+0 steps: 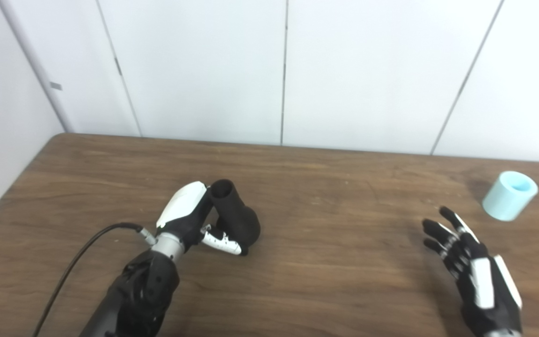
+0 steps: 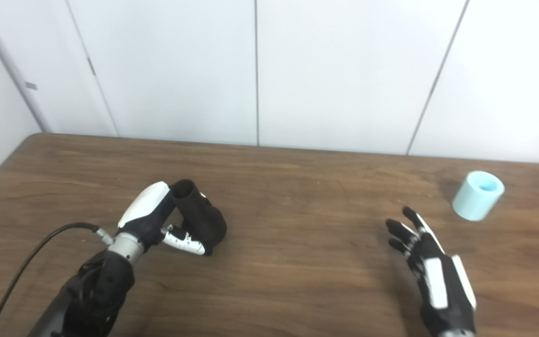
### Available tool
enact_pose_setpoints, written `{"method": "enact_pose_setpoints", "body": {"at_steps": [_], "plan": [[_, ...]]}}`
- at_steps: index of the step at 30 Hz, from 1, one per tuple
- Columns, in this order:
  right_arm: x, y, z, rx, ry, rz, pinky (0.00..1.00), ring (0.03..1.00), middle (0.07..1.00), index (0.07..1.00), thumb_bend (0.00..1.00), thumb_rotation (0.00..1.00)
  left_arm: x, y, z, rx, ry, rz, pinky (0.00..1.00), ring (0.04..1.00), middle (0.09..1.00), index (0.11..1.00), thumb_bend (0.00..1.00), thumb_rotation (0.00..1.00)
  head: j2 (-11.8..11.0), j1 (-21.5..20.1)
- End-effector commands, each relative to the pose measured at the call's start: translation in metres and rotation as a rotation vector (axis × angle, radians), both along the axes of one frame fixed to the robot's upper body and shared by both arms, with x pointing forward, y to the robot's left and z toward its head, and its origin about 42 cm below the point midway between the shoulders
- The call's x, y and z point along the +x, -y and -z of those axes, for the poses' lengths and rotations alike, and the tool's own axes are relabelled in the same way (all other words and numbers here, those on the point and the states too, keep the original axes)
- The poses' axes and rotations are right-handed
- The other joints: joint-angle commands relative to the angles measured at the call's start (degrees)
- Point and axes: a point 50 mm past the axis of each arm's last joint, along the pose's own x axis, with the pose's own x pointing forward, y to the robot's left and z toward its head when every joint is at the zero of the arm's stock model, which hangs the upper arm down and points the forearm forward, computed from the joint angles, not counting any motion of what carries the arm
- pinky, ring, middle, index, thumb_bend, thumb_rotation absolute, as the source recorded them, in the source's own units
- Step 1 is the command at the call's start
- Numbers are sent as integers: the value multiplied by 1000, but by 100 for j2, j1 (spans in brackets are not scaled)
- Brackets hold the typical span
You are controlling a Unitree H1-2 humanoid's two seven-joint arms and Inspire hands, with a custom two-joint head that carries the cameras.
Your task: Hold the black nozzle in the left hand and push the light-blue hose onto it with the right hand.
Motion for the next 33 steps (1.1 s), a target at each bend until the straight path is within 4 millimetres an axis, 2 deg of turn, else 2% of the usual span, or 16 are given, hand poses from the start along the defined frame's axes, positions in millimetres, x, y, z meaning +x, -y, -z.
{"method": "enact_pose_setpoints", "body": {"at_steps": [1,14,18,24,33], "plan": [[4,-3,-20,-6,72,-7,856,883,825,933,541,983,-1,10,-15,7,83,45,1000,690,530,459,520,0,13,-31],[-2,0,-31,-49,69,3,918,904,817,948,519,1000,-26,43,3,-40,65,156,1000,764,519,457,521,0,99,-325],[-3,0,-32,-56,59,8,975,948,800,949,517,1000,-36,54,9,-51,41,188,1000,788,519,457,521,0,119,-392],[-4,-1,-35,-47,44,10,963,917,802,949,511,1000,-53,75,24,-45,-4,237,1000,786,516,461,522,0,144,-506],[-10,0,-40,-34,34,15,948,916,836,952,513,1000,-66,85,40,-15,-55,263,1000,807,520,459,521,0,166,-561]]}}
